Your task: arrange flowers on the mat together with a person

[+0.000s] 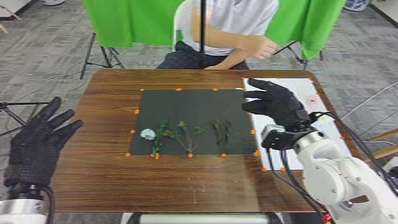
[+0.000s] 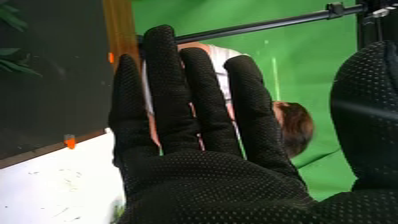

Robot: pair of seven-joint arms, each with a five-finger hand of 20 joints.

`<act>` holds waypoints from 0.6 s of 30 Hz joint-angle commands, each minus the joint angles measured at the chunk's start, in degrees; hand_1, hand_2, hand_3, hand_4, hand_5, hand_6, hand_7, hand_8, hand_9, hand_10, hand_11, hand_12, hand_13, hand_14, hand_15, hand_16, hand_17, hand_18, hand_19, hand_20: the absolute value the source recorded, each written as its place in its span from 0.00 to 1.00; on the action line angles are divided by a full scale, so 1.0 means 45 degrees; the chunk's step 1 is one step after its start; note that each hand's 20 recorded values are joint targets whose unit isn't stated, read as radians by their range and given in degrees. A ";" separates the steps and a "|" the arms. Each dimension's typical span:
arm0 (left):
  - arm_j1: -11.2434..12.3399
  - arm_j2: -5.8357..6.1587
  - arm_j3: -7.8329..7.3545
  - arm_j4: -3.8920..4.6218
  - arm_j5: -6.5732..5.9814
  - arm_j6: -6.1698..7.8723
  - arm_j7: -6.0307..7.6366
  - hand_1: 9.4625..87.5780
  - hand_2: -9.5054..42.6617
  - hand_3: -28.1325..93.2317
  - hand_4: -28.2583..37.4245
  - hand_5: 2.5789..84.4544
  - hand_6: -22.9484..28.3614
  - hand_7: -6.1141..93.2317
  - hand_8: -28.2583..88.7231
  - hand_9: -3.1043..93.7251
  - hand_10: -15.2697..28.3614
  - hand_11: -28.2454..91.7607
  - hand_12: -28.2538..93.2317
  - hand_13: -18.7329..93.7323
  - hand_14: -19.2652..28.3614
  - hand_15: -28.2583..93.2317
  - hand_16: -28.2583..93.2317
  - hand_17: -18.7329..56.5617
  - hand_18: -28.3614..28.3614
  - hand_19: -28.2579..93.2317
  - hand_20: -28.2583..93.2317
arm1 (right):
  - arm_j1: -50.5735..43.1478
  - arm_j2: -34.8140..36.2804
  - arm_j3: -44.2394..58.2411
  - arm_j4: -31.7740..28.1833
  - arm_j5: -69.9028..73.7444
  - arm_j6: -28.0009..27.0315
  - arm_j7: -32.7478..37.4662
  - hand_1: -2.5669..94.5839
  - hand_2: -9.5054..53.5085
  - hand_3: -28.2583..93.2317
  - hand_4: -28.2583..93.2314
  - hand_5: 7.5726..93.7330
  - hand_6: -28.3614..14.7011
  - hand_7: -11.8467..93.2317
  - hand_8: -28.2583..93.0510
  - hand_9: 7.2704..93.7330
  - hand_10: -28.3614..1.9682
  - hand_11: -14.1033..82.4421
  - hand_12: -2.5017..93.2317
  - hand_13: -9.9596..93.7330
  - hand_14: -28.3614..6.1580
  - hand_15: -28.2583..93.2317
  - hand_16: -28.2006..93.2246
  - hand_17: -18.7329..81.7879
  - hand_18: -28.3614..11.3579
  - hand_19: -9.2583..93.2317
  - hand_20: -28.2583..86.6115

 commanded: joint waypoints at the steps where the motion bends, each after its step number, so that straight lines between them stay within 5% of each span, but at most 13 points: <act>1: 0.0155 0.0124 0.0071 0.0076 -0.0103 0.0167 0.0026 0.13 0.33 0.84 0.04 0.33 0.53 0.16 0.17 0.33 0.69 0.38 0.33 0.34 0.85 0.58 0.20 0.10 0.80 0.52 0.36 | -0.0128 -0.0075 0.0046 -0.0028 0.0031 0.0177 0.0011 0.29 0.12 0.84 0.02 0.44 0.61 0.27 0.13 0.48 0.32 0.32 0.20 0.53 0.31 0.61 0.33 0.32 0.09 0.62 0.38; 7: 0.0319 0.0610 0.0095 0.0079 -0.0500 0.0366 0.0484 0.14 0.33 0.84 0.04 0.34 0.54 0.16 0.17 0.33 0.69 0.39 0.33 0.34 0.85 0.58 0.19 0.11 0.80 0.52 0.36 | -0.0128 0.0045 0.0054 -0.0017 -0.0066 0.0087 -0.0059 0.29 0.12 0.84 0.02 0.44 0.60 0.27 0.13 0.49 0.32 0.32 0.20 0.53 0.31 0.62 0.33 0.32 0.10 0.62 0.38; 13: 0.0289 0.0497 0.0115 0.0080 -0.0440 0.0350 0.0509 0.14 0.33 0.84 0.04 0.34 0.54 0.16 0.17 0.33 0.69 0.39 0.33 0.34 0.85 0.58 0.19 0.11 0.80 0.52 0.36 | 0.0014 0.0050 -0.0024 -0.0003 -0.0223 0.0188 -0.0009 0.28 0.13 0.84 0.02 0.44 0.60 0.27 0.13 0.49 0.31 0.33 0.20 0.53 0.31 0.62 0.33 0.32 0.10 0.62 0.38; 18: 0.0440 0.0746 0.0124 0.0054 -0.0692 0.0543 0.0822 0.14 0.33 0.84 0.04 0.34 0.54 0.16 0.17 0.33 0.69 0.39 0.33 0.34 0.85 0.58 0.19 0.11 0.80 0.53 0.36 | 0.0069 -0.0003 -0.0065 -0.0002 -0.0218 0.0228 0.0036 0.28 0.13 0.84 0.02 0.44 0.60 0.27 0.13 0.49 0.31 0.33 0.20 0.53 0.31 0.63 0.33 0.32 0.10 0.62 0.38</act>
